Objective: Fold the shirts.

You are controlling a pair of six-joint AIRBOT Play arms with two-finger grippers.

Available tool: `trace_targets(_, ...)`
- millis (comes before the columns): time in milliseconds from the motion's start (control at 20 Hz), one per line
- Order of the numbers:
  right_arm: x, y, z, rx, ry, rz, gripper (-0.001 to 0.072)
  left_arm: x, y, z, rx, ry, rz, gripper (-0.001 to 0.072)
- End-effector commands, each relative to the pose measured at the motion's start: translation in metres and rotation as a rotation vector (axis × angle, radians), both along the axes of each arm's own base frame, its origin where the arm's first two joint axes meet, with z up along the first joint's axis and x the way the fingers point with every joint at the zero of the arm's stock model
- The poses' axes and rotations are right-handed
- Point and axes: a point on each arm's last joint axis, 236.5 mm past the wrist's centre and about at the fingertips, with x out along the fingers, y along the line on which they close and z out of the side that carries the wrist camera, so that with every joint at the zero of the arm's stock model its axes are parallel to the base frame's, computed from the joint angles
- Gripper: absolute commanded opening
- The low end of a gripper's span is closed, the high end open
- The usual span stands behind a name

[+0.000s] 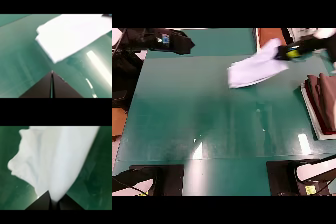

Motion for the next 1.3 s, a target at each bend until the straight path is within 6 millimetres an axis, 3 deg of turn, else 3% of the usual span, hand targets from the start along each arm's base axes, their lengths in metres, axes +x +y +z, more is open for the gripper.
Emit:
trace_targets(0,-0.042,-0.150,0.037,-0.059,-0.031,-0.311,0.0019,-0.010,-0.028,0.011,-0.028,-0.047,-0.049,0.0025)
trace_targets(150,-0.070,-0.222,0.043,-0.030,-0.047,-0.476,0.0019,-0.011,-0.031,0.012,-0.039,-0.044,-0.054,0.0025)
trace_targets(300,-0.078,-0.254,0.055,0.019,-0.111,-0.556,0.0019,-0.011,-0.031,0.012,-0.047,-0.036,-0.050,0.0026)
trace_targets(450,-0.073,-0.258,0.080,0.020,-0.184,-0.564,0.0019,-0.011,-0.031,0.012,-0.047,-0.036,-0.050,0.0025)
trace_targets(700,-0.064,-0.245,0.170,-0.072,-0.389,-0.524,0.0019,-0.013,-0.031,0.011,-0.044,-0.030,-0.053,0.0026)
trace_targets(850,-0.082,-0.249,0.188,-0.096,-0.443,-0.569,0.0019,-0.015,-0.031,0.008,-0.035,-0.021,-0.060,0.0026)
trace_targets(1050,-0.119,-0.259,0.178,-0.112,-0.416,-0.631,0.0019,-0.016,-0.031,0.006,-0.028,-0.012,-0.064,0.0026)
trace_targets(1150,-0.142,-0.261,0.153,-0.124,-0.335,-0.629,0.0019,-0.016,-0.031,0.006,-0.027,-0.012,-0.064,0.0026)
trace_targets(1250,-0.171,-0.262,0.114,-0.149,-0.214,-0.621,0.0019,-0.016,-0.031,0.006,-0.027,-0.012,-0.064,0.0026)
